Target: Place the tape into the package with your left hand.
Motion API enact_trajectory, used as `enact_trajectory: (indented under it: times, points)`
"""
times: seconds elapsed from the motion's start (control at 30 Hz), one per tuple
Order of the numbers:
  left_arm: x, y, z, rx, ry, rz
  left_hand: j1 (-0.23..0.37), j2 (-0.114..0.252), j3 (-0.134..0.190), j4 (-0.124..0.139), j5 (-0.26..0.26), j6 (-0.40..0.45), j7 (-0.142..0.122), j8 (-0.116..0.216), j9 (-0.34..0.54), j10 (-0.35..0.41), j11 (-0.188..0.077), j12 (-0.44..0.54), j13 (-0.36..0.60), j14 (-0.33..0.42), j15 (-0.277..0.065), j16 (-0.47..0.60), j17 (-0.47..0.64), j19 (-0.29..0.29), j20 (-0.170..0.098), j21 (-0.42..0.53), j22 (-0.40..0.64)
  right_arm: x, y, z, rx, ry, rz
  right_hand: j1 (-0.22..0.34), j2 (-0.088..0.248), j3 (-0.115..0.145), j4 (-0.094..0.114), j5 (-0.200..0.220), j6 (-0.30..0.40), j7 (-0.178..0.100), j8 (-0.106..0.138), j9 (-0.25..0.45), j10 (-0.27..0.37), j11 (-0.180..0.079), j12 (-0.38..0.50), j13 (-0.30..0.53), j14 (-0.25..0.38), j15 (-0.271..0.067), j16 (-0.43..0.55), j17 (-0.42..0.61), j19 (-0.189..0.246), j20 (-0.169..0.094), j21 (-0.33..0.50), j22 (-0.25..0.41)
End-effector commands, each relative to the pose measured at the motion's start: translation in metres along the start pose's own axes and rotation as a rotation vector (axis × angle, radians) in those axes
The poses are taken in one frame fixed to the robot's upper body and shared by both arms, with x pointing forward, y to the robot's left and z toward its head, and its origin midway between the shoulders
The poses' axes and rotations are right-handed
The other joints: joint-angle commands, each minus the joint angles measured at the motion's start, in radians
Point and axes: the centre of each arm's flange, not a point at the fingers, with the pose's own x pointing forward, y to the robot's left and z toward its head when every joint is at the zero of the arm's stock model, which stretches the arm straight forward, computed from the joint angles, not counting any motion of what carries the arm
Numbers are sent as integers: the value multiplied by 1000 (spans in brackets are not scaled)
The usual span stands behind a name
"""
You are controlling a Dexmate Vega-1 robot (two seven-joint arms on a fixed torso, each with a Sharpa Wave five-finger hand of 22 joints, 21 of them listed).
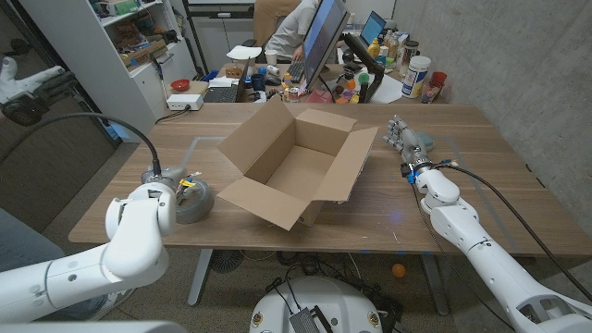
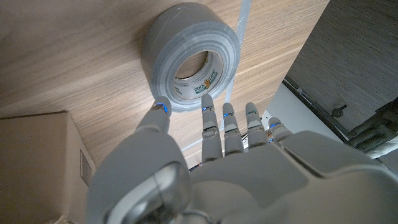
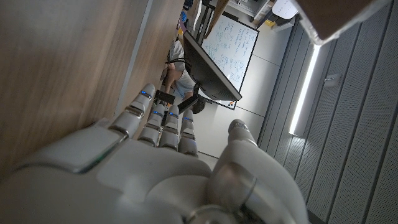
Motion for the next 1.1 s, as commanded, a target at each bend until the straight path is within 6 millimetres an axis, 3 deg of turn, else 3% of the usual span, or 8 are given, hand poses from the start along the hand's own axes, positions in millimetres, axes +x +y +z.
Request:
enact_trajectory:
  times: [0.03,0.5,1.1]
  points:
    - [-4,-4,3,17,23,-7,-4,1,-5,2,2,7,5,-2,4,10,7,3,3,3,3,6,4,-9,4,2,2,-1,-1,2,4,-11,0,-12,2,2,7,6,6,-3,1,2,5,-4,1,5,5,3,4,0,-4,3,6,3]
    - [1,-8,8,79,96,-39,-19,1,-17,8,2,-9,31,-16,4,-13,35,-8,3,-9,7,0,5,-8,5,1,3,0,-2,-3,1,5,5,-14,1,2,7,6,6,-6,0,2,4,-4,0,5,5,3,3,0,-7,7,5,3]
    - [18,-11,32,47,41,-82,-24,2,-21,8,3,-14,30,-19,4,-18,30,-10,4,-16,7,-2,6,-10,5,0,3,0,-9,-13,5,18,-3,-15,1,2,7,7,6,-7,0,2,6,-5,1,5,6,0,3,-1,-10,8,5,3]
